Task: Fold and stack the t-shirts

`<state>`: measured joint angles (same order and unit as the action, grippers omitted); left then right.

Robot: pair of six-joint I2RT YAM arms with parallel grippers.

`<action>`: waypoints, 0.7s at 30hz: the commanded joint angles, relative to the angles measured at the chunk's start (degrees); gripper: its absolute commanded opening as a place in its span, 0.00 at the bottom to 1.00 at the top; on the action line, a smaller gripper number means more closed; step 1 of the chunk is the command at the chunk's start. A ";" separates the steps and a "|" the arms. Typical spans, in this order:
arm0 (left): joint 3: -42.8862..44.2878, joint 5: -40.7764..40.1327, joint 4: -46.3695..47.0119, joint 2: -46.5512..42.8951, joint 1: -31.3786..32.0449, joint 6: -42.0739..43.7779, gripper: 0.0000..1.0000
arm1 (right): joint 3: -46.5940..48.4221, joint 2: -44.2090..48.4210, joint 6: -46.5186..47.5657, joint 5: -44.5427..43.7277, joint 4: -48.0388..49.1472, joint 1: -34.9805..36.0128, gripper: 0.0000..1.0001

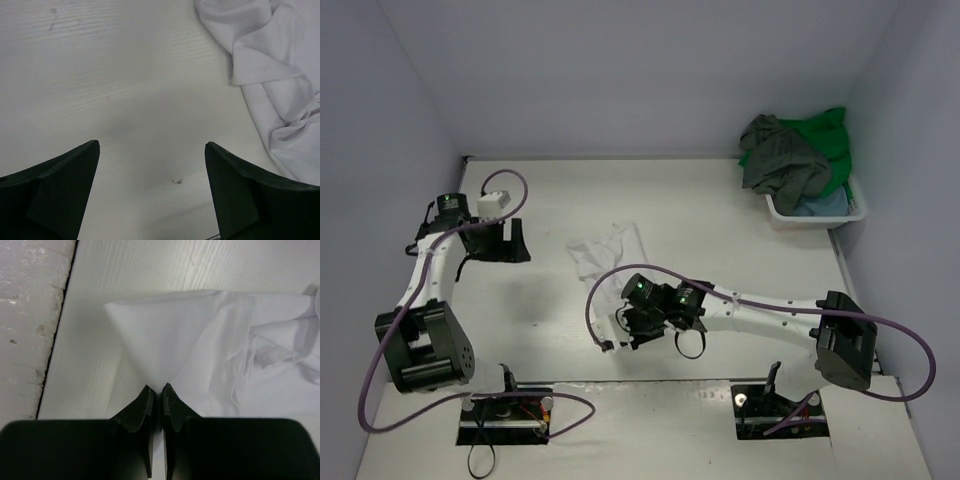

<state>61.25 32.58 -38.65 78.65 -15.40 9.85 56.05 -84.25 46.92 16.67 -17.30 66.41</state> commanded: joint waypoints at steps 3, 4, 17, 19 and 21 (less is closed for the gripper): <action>12.02 3.11 4.55 7.72 9.04 1.76 0.72 | 6.95 -1.17 4.05 4.33 -2.65 -5.23 0.00; 13.53 3.63 5.16 9.14 10.11 1.41 0.67 | 7.66 -1.53 4.32 4.77 -3.26 -6.81 0.00; 29.54 7.06 4.64 31.56 25.50 -2.02 0.00 | 13.03 -5.14 4.59 7.24 -3.71 -12.45 0.00; 29.71 7.85 4.55 33.67 26.82 -2.11 0.00 | 13.12 -5.22 4.50 7.24 -3.71 -12.71 0.00; 29.63 8.73 4.55 35.07 27.26 -2.20 0.00 | 13.38 -5.40 4.41 7.07 -3.79 -12.80 0.00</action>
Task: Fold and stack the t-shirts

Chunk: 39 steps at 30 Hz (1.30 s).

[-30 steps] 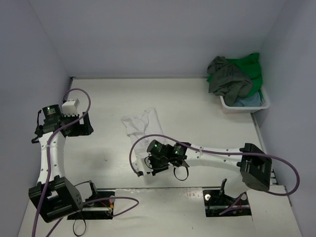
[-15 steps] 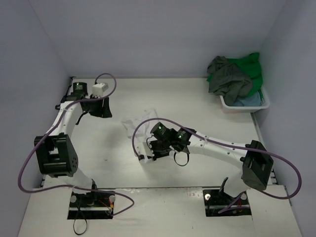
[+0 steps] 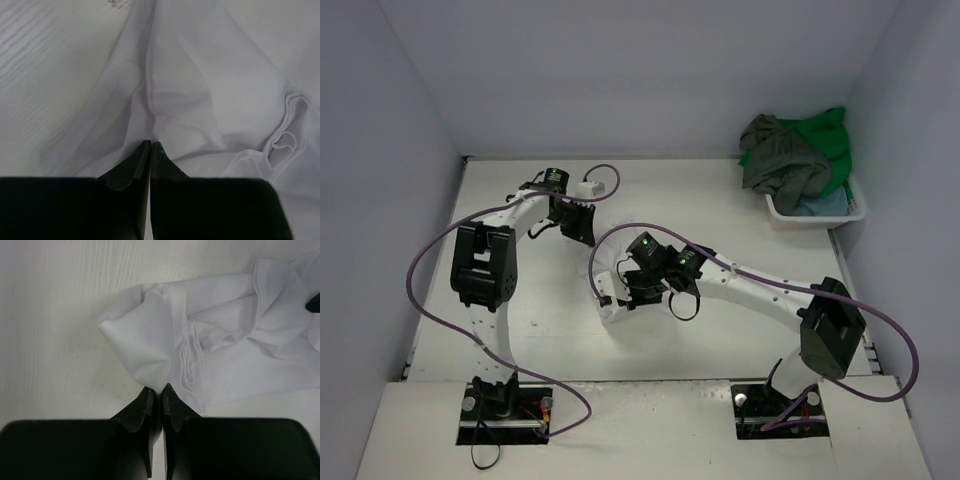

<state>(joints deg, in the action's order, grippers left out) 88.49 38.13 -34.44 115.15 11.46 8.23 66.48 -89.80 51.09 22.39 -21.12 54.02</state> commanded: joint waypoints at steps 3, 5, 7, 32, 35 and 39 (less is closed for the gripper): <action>1.51 3.35 1.12 -0.46 0.75 -0.93 0.00 | 3.57 -0.02 0.06 1.34 0.12 -0.67 0.00; 0.90 3.09 1.74 0.42 0.84 -0.67 0.00 | 3.92 -0.20 -0.03 1.34 0.12 -0.84 0.00; 0.02 2.57 1.92 1.12 1.10 -0.41 0.00 | 4.71 -0.64 0.06 1.34 0.12 -1.11 0.00; -2.00 3.18 2.80 3.76 9.10 0.03 0.00 | 18.77 -13.38 4.54 2.66 0.56 -8.40 0.00; -1.92 3.79 2.01 3.94 9.71 0.82 0.00 | 20.18 -14.69 5.07 2.66 0.47 -9.28 0.00; -1.83 4.23 1.39 3.94 10.33 1.35 0.00 | 21.41 -15.49 5.42 2.22 0.38 -9.90 0.00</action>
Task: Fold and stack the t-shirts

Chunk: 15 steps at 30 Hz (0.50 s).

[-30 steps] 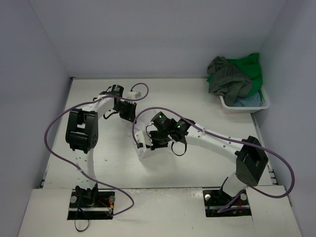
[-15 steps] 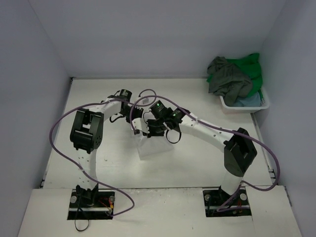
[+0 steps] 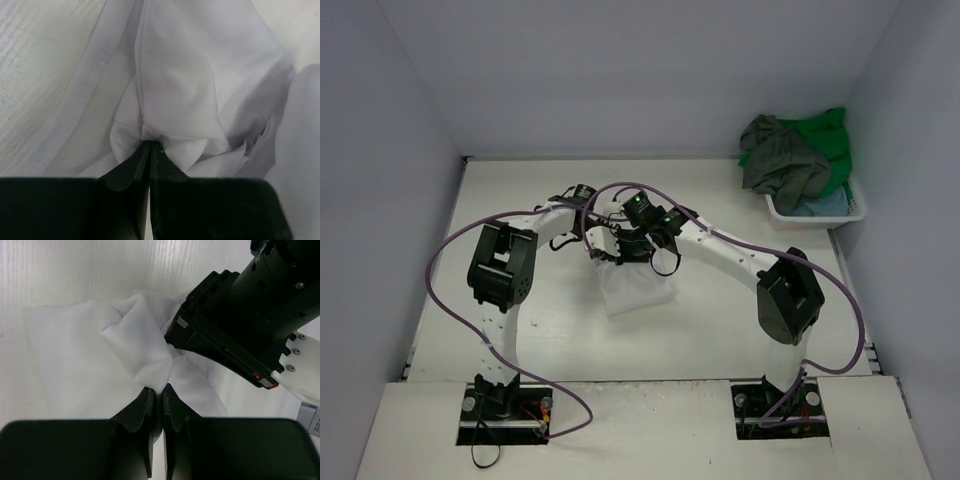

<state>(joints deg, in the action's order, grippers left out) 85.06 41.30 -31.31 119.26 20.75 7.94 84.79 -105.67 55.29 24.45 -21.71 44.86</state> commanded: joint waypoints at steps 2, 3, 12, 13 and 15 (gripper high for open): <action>1.60 1.33 -2.09 -0.34 1.31 1.72 0.00 | 3.27 -0.15 1.49 -0.27 1.06 -0.83 0.00; 1.60 1.59 -2.18 -0.35 1.57 1.90 0.00 | 3.36 -0.33 1.66 -0.45 1.15 -0.83 0.00; 1.25 3.43 -3.58 -0.70 1.92 3.13 0.00 | 3.97 -3.40 3.16 -0.63 1.41 -2.67 0.00; 1.17 3.44 -3.67 -0.78 2.01 3.22 0.00 | 4.06 -4.10 3.16 -0.54 1.67 -2.76 0.00; 1.34 3.09 -3.76 -0.87 2.01 3.30 0.00 | 4.06 -4.81 3.25 -0.28 2.03 -2.76 0.00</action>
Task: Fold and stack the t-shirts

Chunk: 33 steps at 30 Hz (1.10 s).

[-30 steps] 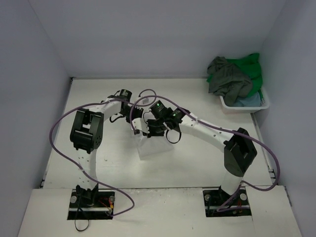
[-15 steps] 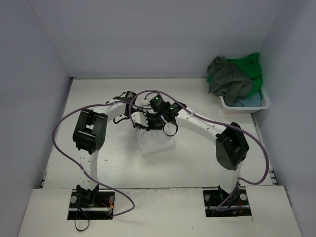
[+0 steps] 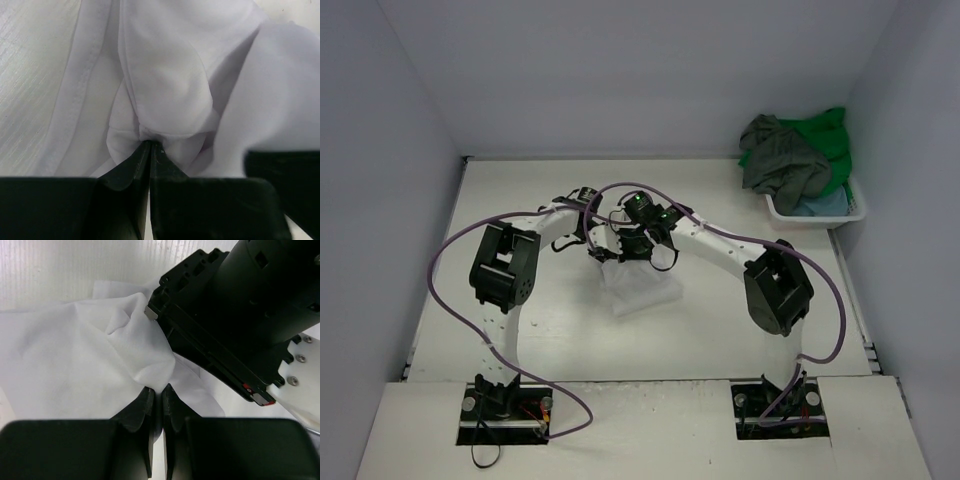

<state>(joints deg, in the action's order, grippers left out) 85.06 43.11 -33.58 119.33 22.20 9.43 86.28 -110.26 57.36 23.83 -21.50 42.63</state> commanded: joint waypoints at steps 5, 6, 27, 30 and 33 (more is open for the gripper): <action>1.87 1.80 -2.01 -1.82 0.48 2.08 0.00 | 2.05 -1.98 1.17 1.04 3.30 -0.53 0.00; 2.48 2.76 -2.71 -1.91 0.48 2.43 0.03 | 2.05 -2.59 1.08 1.39 4.00 -0.53 0.00; 12.68 2.06 -4.47 -8.14 -12.78 1.47 0.73 | 1.35 -4.09 -5.59 0.16 13.84 -0.18 0.00; 12.24 1.80 -4.39 -9.64 -14.19 2.17 0.72 | 1.43 -4.61 -6.74 -0.54 15.69 -0.09 0.00; 11.45 1.89 -4.21 -10.78 -15.69 2.61 0.72 | 2.14 -5.58 -7.53 -1.16 16.83 0.00 0.00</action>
<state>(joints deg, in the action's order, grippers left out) 94.78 43.09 -37.47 113.65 6.83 10.87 86.48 -115.39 51.81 23.64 -9.19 42.41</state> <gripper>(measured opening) 0.725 0.035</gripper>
